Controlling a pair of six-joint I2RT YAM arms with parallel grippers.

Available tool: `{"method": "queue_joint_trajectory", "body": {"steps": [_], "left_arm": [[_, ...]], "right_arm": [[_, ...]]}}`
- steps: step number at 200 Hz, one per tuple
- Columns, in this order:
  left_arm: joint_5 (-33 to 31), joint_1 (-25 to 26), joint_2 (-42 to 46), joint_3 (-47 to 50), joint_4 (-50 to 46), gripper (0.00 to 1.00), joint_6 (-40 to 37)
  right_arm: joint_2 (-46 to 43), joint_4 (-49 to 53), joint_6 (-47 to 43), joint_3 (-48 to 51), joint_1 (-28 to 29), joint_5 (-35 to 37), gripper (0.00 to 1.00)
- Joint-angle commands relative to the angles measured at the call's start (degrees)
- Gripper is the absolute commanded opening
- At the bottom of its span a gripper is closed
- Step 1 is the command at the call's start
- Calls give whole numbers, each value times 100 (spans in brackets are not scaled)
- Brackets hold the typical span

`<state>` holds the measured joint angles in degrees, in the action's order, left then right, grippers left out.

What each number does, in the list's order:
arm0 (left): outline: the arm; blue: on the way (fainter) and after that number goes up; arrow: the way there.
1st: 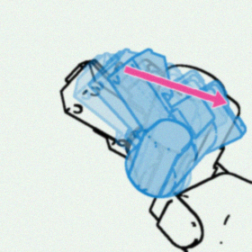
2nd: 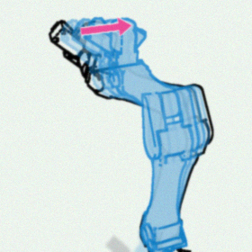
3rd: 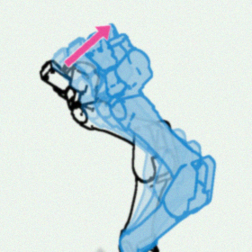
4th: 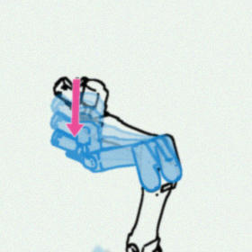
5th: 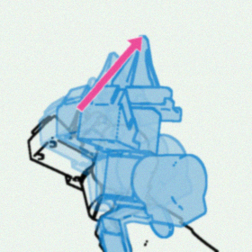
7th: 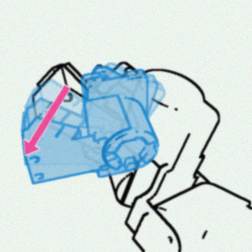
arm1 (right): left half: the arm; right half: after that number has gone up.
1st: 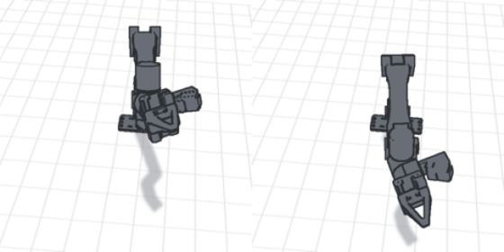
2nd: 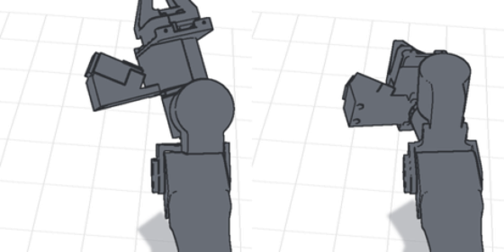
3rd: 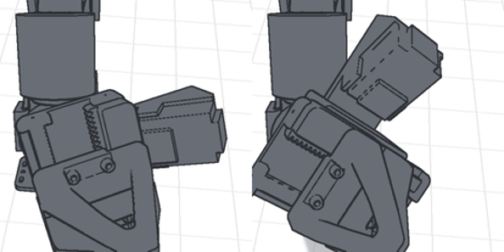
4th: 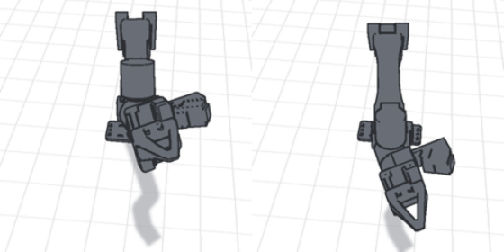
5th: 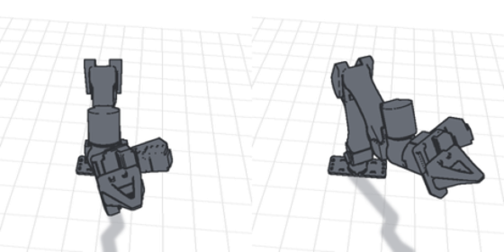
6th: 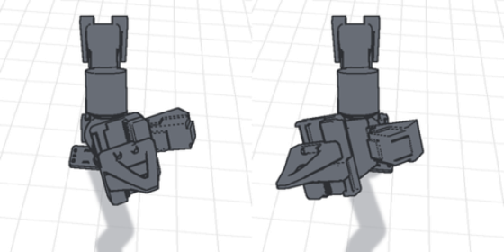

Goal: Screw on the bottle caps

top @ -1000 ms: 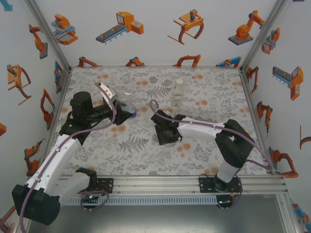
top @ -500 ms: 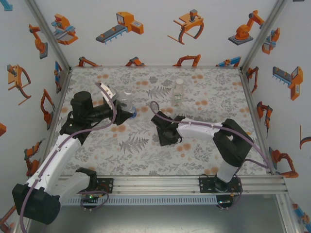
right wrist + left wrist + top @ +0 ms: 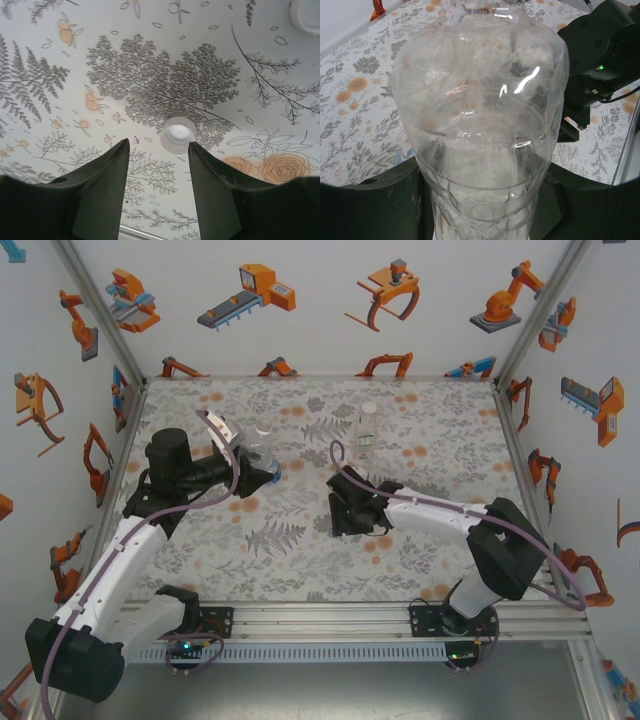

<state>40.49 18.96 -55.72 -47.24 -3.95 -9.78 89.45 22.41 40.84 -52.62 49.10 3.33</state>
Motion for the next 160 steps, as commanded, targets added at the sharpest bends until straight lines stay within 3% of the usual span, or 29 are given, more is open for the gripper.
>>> {"method": "queue_joint_trajectory", "body": {"steps": [1, 160], "left_arm": [[95, -31, 18, -145, 16, 15, 4], [95, -25, -1, -147, 17, 15, 3]], "right_arm": [[-188, -277, 293, 240, -99, -186, 49], [-342, -207, 179, 120, -120, -96, 47]]}}
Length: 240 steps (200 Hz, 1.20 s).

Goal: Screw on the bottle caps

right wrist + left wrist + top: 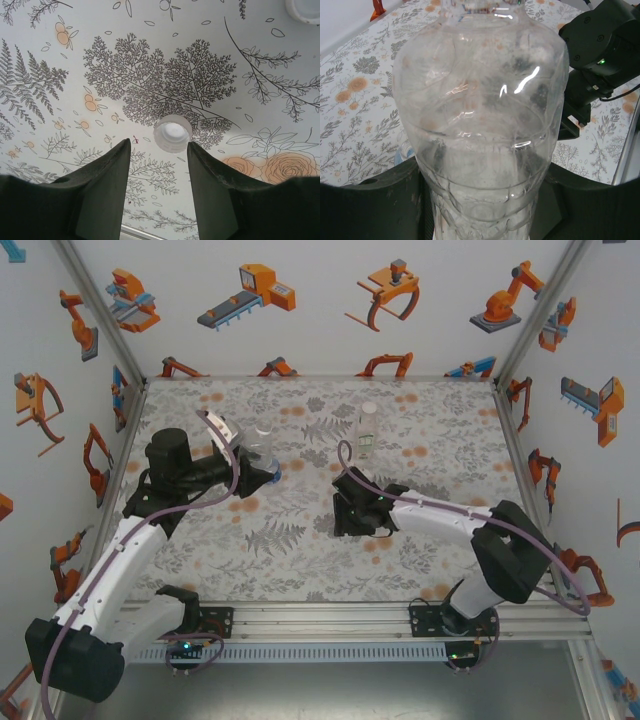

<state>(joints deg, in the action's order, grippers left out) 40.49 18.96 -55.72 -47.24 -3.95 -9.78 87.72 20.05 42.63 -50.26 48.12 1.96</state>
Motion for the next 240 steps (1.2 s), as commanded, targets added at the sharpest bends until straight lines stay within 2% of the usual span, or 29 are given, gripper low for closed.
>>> {"method": "queue_joint_trajectory", "body": {"steps": [1, 154, 184, 218, 240], "left_arm": [[97, -25, 0, -150, 12, 15, 3], [95, -25, -5, -150, 14, 15, 5], [96, -27, 6, -153, 1, 15, 3], [92, -26, 3, -154, -1, 15, -8], [95, -26, 8, -149, -3, 15, -6]], "right_arm": [[-168, 32, -1, -116, -22, 41, 47], [440, -96, -27, -77, -24, -64, 46], [543, -210, 16, -11, -22, -99, 40], [520, -274, 48, 43, -30, -116, 22], [403, -431, 111, 118, -112, -272, 18]]}}
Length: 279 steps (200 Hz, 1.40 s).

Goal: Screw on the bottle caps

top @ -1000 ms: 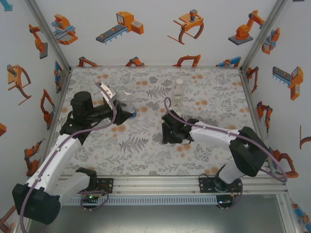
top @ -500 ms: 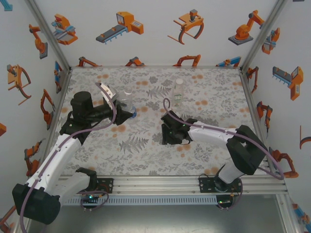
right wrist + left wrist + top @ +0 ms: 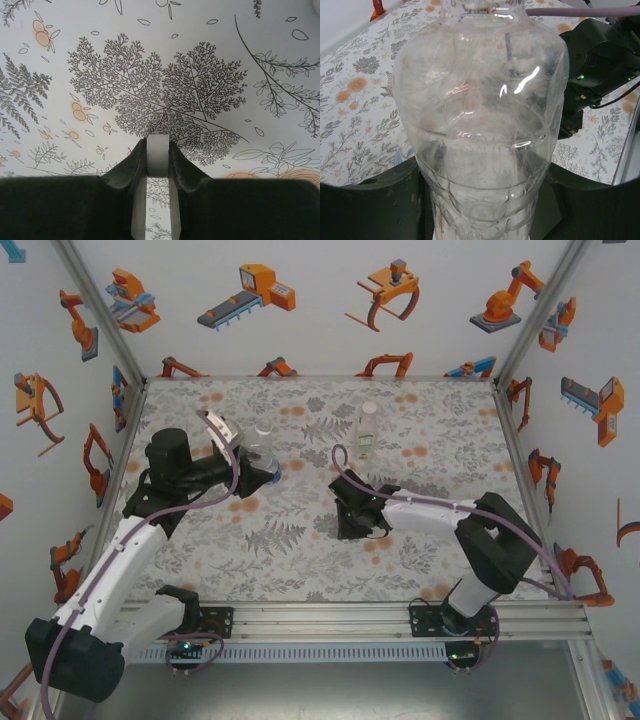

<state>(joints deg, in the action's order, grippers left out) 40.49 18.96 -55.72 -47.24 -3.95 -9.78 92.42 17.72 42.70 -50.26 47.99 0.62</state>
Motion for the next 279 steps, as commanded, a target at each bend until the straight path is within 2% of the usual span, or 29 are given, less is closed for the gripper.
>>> {"method": "queue_joint_trajectory", "body": {"steps": [1, 34, 61, 87, 114, 152, 198, 217, 243, 279], "left_arm": [[93, -25, 8, -151, -6, 15, -6], [91, -29, 7, -151, 2, 15, -7], [96, -29, -4, -154, 0, 15, 3], [93, -24, -21, -145, 9, 15, 2], [102, -28, -46, -154, 12, 15, 14], [101, -25, -55, -157, 4, 15, 9], [96, -24, -27, -162, -12, 15, -17], [91, -26, -27, -162, -29, 15, -22], [91, -29, -18, -164, -44, 16, -24], [91, -29, -17, -172, -52, 16, -33]], "right_arm": [[-75, -215, 110, 124, -102, -153, 18], [-409, -1156, 420, 614, -483, -935, 19], [-570, -1579, 661, 1195, -954, -1305, 29], [-863, -1425, 662, 1646, -1300, -1308, 35], [-1216, -779, 470, 1658, -1380, -931, 39], [-1429, -67, 187, 1200, -1350, -526, 40], [-1169, 742, -367, 340, -893, 271, 44], [-1048, 578, -929, 255, -639, 381, 47], [-959, 392, -2058, 254, -107, 1121, 48], [-732, 351, -2283, 212, -79, 1249, 49]]}}
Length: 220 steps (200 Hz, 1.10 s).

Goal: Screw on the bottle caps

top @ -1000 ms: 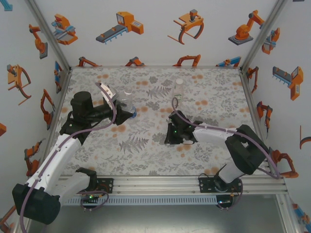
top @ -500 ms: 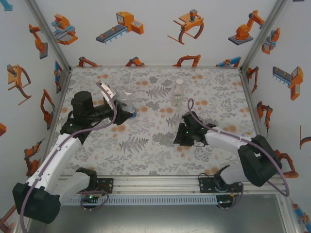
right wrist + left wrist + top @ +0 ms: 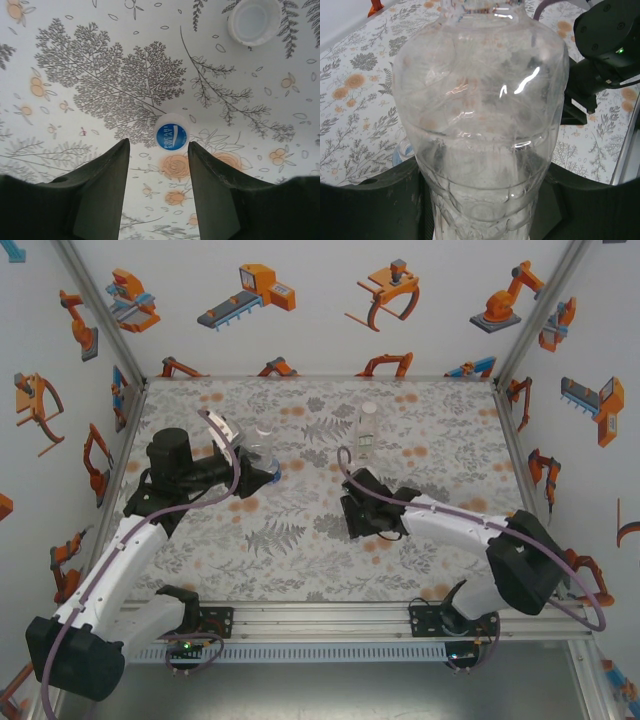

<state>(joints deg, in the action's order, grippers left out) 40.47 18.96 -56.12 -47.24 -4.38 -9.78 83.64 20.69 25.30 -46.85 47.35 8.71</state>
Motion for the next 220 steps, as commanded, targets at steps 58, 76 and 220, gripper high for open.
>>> {"method": "queue_joint_trajectory", "body": {"steps": [58, 76, 220], "left_arm": [[97, -24, 3, -180, -24, 16, -47], [93, -24, -8, -180, -34, 16, -50], [110, -29, -94, -189, -36, 16, -37]], "right_arm": [[503, -140, -442, -219, -33, 96, 46], [564, -242, -413, -220, -67, -53, 44], [837, 9, -441, -476, -68, -536, 40]]}}
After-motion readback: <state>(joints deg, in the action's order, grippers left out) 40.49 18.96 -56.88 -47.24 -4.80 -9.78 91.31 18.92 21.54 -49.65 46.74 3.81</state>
